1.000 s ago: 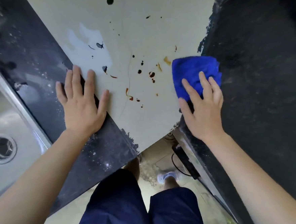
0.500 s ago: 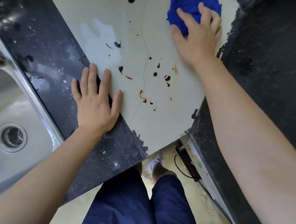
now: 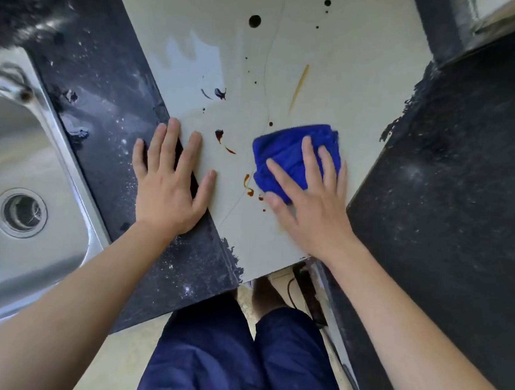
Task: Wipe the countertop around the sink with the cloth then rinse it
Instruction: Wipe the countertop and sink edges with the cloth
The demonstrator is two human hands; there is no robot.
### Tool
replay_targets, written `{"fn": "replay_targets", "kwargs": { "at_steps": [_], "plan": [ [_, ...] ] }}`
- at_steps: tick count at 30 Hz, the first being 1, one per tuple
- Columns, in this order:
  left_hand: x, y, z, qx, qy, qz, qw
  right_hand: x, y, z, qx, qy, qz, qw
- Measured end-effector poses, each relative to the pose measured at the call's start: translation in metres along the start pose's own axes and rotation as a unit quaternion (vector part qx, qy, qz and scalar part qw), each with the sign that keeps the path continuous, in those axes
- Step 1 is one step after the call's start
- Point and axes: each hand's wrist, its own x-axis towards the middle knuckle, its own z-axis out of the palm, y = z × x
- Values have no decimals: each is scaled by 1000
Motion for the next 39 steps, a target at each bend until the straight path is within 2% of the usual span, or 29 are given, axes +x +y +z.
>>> {"fn": "replay_targets", "kwargs": {
  "at_steps": [5,9,12,16,20,22,23,27,30,32,35,39],
  "plan": [
    [1,0,0,0,-1,-1,1000,162,37,-39,-29,51,42,997],
    [0,-1,1,2,1,1,1000,227,31,-57,-34,77,96,992],
    [1,0,0,3,0,2,1000,210,21,-47,-43,108,87,989],
    [1,-1,-1,4,-6,2,1000,109,3,-15,-4,137,3,991],
    [1,0,-2,-7,-4,5,1000,12,19,-2,-11,57,-107,993],
    [2,-1,-2,-8,-7,6,1000,29,42,-8,-22,45,-142,989],
    [2,-1,-2,-8,-7,8,1000,50,50,-11,-20,59,-133,989],
    [2,-2,-2,-10,-6,7,1000,174,59,-33,-3,126,-18,992],
    [2,-2,-1,-6,-3,9,1000,260,33,-51,-3,144,54,988],
    [3,-3,-1,-6,0,11,1000,287,5,-54,-2,145,80,986],
    [2,-3,0,-7,4,9,1000,268,-30,-37,-14,140,54,989],
    [1,-4,0,-10,10,12,1000,165,-28,-6,10,159,-71,985]
  ]
}}
